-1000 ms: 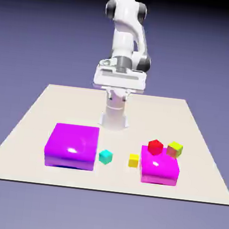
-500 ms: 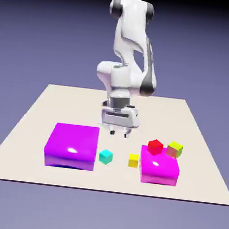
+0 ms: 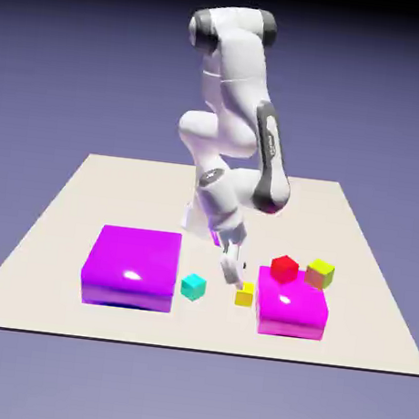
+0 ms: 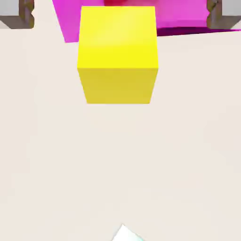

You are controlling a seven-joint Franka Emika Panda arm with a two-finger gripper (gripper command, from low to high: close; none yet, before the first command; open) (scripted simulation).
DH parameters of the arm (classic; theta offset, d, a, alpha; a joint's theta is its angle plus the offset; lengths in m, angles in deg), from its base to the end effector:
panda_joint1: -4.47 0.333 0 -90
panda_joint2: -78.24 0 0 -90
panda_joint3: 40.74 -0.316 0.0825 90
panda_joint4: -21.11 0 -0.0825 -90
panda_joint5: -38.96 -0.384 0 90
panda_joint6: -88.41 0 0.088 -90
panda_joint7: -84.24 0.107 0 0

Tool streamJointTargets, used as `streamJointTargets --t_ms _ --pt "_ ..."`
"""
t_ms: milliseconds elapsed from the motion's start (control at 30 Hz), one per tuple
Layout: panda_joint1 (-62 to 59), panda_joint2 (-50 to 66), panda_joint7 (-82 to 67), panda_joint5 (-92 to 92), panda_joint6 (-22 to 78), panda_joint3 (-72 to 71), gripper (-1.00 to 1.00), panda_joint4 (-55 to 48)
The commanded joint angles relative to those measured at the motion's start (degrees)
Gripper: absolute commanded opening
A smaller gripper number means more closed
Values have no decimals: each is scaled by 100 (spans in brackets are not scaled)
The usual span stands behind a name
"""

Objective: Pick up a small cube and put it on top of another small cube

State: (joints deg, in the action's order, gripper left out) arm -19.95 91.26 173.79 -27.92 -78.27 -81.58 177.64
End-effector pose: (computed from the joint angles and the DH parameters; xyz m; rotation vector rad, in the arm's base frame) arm 0.3531 0.0679 0.1544 -1.0032 2.7491 0.5174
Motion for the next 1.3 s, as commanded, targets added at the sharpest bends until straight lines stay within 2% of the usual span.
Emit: streamJointTargets --t_ms 0,200,233,633,700,900,1167,1267 --pt "-32 208 -130 -89 -163 -54 0 -66" --pt "-207 1345 -841 -578 -1052 -347 0 -427" --pt "-207 1345 -841 -578 -1052 -347 -100 -428" --pt "128 -829 518 357 649 214 -100 264" --pt "324 -840 334 305 654 405 -100 244" --pt "1564 -1818 455 872 1736 1329 -100 -200" --pt "1577 -3094 2450 2184 3329 1053 -100 -347" --pt "1575 -2957 2541 2199 3179 943 -100 -344"
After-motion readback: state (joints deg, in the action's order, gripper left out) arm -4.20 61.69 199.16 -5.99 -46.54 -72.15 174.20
